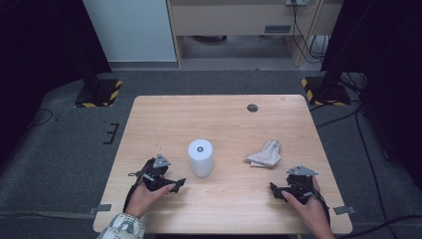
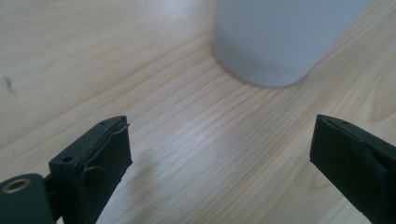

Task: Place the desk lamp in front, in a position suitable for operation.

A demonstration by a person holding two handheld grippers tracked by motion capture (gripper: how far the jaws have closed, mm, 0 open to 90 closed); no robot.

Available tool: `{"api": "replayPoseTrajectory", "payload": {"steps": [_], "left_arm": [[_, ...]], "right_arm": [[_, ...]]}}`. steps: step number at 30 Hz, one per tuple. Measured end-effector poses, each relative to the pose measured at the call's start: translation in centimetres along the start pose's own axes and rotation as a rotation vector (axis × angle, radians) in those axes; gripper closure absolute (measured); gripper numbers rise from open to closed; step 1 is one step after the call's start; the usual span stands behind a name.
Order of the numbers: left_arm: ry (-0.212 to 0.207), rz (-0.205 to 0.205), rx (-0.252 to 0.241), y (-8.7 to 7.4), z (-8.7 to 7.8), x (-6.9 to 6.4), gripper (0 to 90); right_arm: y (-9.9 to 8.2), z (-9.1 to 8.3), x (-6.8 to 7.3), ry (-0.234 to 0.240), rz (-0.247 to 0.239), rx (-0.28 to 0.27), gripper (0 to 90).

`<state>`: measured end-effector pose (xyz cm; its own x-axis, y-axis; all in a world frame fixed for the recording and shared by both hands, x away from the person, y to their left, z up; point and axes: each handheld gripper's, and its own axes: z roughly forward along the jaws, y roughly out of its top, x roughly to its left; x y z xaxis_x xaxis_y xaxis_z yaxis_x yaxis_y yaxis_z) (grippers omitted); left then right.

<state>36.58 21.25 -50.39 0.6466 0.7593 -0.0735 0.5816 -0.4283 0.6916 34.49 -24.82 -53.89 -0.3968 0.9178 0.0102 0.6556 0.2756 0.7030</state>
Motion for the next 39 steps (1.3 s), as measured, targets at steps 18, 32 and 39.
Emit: {"api": "replayPoseTrajectory", "payload": {"steps": [18,32,39], "left_arm": [[-0.073,0.129,-0.003,6.9,0.0,-2.3,3.7],[-0.043,0.152,0.027,9.6,2.3,-2.6,3.2],[-0.049,0.151,0.016,9.7,2.5,-2.6,2.9]], "right_arm": [[0.0,0.0,0.0,0.003,-0.002,0.002,0.7],[0.0,0.0,0.0,0.005,-0.002,0.002,0.7],[0.0,0.0,0.0,0.005,-0.005,0.002,0.7]]}}
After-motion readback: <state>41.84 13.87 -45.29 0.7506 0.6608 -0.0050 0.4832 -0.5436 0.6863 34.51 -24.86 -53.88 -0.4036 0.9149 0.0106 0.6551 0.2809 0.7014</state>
